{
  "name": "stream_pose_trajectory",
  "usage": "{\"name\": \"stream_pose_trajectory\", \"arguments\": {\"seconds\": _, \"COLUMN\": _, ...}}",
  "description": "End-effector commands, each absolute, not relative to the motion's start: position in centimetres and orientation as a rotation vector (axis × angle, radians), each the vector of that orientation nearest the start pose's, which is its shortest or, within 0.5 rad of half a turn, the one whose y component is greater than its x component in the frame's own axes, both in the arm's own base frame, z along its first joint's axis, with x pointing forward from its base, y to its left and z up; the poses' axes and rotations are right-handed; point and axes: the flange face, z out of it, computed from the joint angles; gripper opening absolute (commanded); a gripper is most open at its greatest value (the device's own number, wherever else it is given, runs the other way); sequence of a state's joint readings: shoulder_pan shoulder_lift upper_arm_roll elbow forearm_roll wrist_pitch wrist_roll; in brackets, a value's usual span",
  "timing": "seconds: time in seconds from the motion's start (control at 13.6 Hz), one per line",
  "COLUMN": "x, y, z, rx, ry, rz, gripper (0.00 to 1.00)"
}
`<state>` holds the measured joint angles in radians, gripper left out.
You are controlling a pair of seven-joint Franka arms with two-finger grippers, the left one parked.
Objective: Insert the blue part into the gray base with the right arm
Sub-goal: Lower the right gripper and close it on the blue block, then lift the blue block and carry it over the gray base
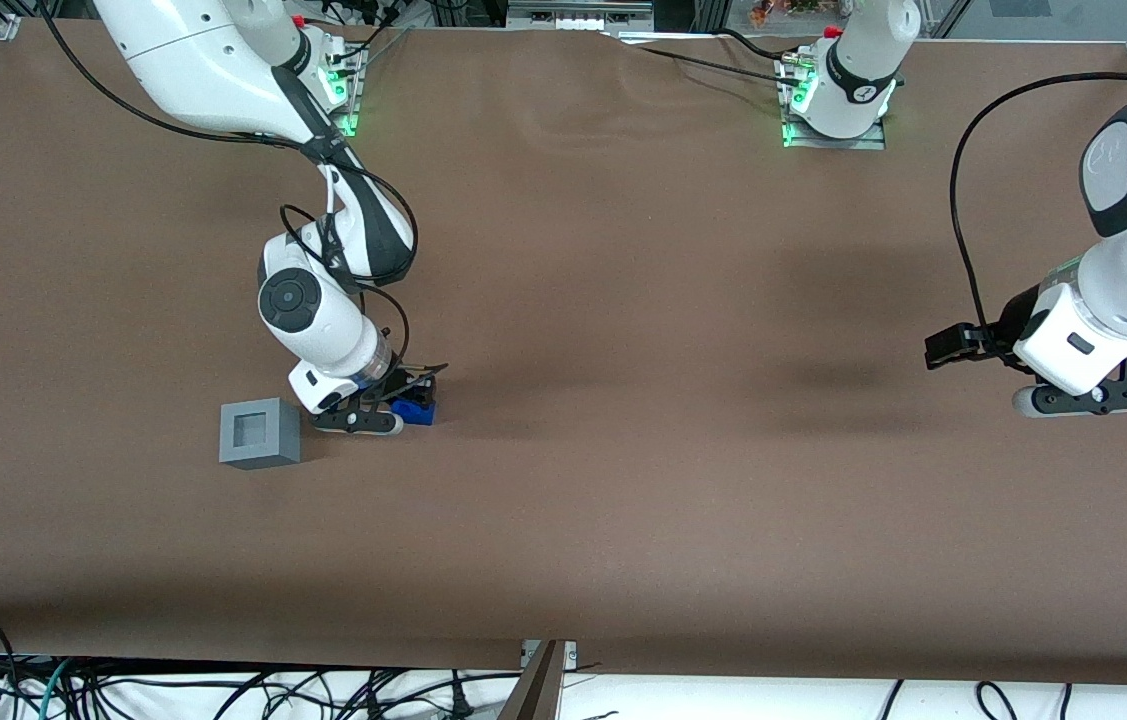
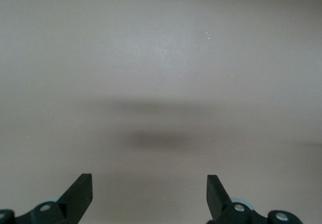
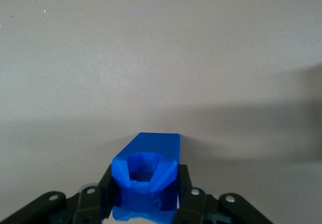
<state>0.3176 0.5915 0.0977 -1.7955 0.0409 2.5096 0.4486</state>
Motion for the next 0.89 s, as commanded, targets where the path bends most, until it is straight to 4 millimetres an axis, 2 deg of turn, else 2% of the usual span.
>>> {"name": "stream_pose_trajectory", "arguments": {"seconds": 0.0, "x": 62.0, "y": 26.0, "z": 24.3, "rx": -3.024, "ry": 0.099, "rz": -0.141, "gripper": 0.30}}
{"name": "stream_pose_trajectory", "arguments": {"seconds": 0.07, "x": 62.1, "y": 25.7, "z": 26.0, "rx": -3.035, "ry": 0.086, "rz": -0.120, "gripper": 0.30}}
{"name": "stream_pose_trajectory", "arguments": {"seconds": 0.22, "x": 62.4, "y": 25.1, "z": 30.6, "rx": -3.065, "ry": 0.028, "rz": -0.055, "gripper": 0.30}}
{"name": "stream_pose_trajectory", "arguments": {"seconds": 0.37, "x": 63.1, "y": 22.6, "z": 34.7, "rx": -3.099, "ry": -0.096, "rz": -0.008, "gripper": 0.30}}
{"name": "stream_pose_trajectory", "arguments": {"seconds": 0.52, "x": 64.1, "y": 18.3, "z": 36.4, "rx": -3.122, "ry": -0.213, "rz": 0.030, "gripper": 0.30}}
{"name": "stream_pose_trajectory", "arguments": {"seconds": 0.66, "x": 65.4, "y": 13.2, "z": 36.7, "rx": -3.131, "ry": -0.316, "rz": 0.020, "gripper": 0.30}}
{"name": "stream_pose_trajectory", "arguments": {"seconds": 0.81, "x": 66.3, "y": 8.4, "z": 36.6, "rx": -3.101, "ry": -0.293, "rz": 0.014, "gripper": 0.30}}
